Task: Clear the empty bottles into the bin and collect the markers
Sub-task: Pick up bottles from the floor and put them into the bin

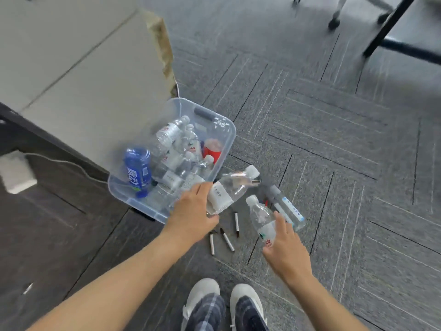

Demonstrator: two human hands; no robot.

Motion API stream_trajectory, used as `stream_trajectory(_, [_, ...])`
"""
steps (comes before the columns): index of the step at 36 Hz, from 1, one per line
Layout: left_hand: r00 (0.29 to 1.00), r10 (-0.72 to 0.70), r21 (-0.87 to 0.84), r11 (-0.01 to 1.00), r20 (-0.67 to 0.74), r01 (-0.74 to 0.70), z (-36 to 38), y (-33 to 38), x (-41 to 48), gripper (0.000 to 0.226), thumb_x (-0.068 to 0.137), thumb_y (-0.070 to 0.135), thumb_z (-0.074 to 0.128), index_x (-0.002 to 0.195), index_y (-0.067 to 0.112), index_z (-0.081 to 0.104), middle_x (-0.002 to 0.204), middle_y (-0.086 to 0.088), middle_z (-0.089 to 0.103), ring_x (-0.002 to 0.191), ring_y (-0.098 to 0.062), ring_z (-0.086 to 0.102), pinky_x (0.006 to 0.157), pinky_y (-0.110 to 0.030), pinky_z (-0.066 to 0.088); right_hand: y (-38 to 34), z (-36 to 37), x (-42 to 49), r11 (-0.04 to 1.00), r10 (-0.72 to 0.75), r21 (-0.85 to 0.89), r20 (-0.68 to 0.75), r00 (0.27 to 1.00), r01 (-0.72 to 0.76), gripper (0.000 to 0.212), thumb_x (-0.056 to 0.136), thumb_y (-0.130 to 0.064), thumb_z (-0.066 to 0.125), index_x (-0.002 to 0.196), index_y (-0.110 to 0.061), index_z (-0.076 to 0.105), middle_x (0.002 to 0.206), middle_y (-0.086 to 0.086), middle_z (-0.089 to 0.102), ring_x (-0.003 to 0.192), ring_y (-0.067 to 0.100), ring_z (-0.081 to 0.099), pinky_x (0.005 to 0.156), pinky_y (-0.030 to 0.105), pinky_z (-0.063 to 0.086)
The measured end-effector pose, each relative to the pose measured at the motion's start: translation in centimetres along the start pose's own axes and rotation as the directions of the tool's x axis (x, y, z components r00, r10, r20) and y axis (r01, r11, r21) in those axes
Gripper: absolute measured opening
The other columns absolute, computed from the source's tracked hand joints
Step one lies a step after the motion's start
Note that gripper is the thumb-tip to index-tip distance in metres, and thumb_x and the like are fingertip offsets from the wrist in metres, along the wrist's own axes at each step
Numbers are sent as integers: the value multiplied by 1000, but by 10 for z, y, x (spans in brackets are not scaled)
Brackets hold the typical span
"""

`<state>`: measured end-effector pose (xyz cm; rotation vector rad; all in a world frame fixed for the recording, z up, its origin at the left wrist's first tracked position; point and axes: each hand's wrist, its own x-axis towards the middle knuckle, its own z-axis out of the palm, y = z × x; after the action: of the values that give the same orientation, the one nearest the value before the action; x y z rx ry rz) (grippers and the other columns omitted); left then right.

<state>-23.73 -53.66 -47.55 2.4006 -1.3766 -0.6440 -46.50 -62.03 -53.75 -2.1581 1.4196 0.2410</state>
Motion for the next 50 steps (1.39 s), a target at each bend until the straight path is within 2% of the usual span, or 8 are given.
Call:
stream_trajectory(5, [977,-198,-17,980,-76,197,-54,-45,4,78,75,38,74,141,19,38,131,-7,49,117,-30,49,96,-46,47,-49,-43,-8,994,-102,37,-91,991,105,84,79,-24,62,146,-32,12,133,0,46,94,25,58,63,38,52])
stream_trajectory(11, [938,-329,-198,932,-110,304,-87,-70,14,77,76,42,77,139,18,39,140,-8,41,121,-29,50,101,-43,45,-93,-80,-15,978,-207,-2,-160,965,209,82,80,-27,65,143,-35,13,122,0,50,99,24,53,71,40,51])
stream_trajectory(15, [940,-324,-216,930,-102,297,-98,-70,8,75,80,44,73,141,19,39,140,-6,45,120,-28,52,100,-44,45,-134,-101,-7,970,-243,-27,-158,957,241,84,79,-29,68,144,-32,14,126,2,49,103,26,54,77,44,52])
stream_trajectory(23, [918,-379,-327,887,-112,327,-105,-74,-23,49,85,36,69,129,20,56,129,1,58,113,-18,57,95,-37,50,-243,-129,46,945,-326,-67,-215,921,319,82,80,-39,74,142,-29,21,131,2,49,112,28,55,79,44,53])
stream_trajectory(28, [918,-378,-295,896,-118,331,-107,-66,-31,43,88,34,66,128,20,56,130,2,57,109,-18,58,89,-36,52,-275,-139,73,949,-316,-47,-223,922,313,75,84,-45,69,142,-23,27,136,5,47,124,30,47,93,42,45])
stream_trajectory(41, [972,-229,-327,924,-62,197,-44,0,0,24,88,27,66,111,23,62,108,8,63,97,-11,57,80,-22,42,-149,-127,63,961,-269,3,-204,941,276,54,83,-26,63,134,-22,44,129,1,50,118,25,42,92,39,45])
stream_trajectory(47, [994,-93,-295,950,58,106,27,29,38,33,88,28,68,119,21,60,106,8,62,97,-7,55,83,-17,41,-64,-103,66,987,-157,27,-127,979,161,52,84,-28,66,131,-24,44,128,-1,50,119,24,43,95,37,44])
stream_trajectory(50, [995,-58,-261,962,85,78,63,34,70,39,86,28,68,123,20,59,113,5,63,105,-12,57,90,-23,46,-27,-86,75,993,-113,15,-93,989,115,51,84,-28,65,130,-24,45,128,-1,50,118,24,43,94,34,43])
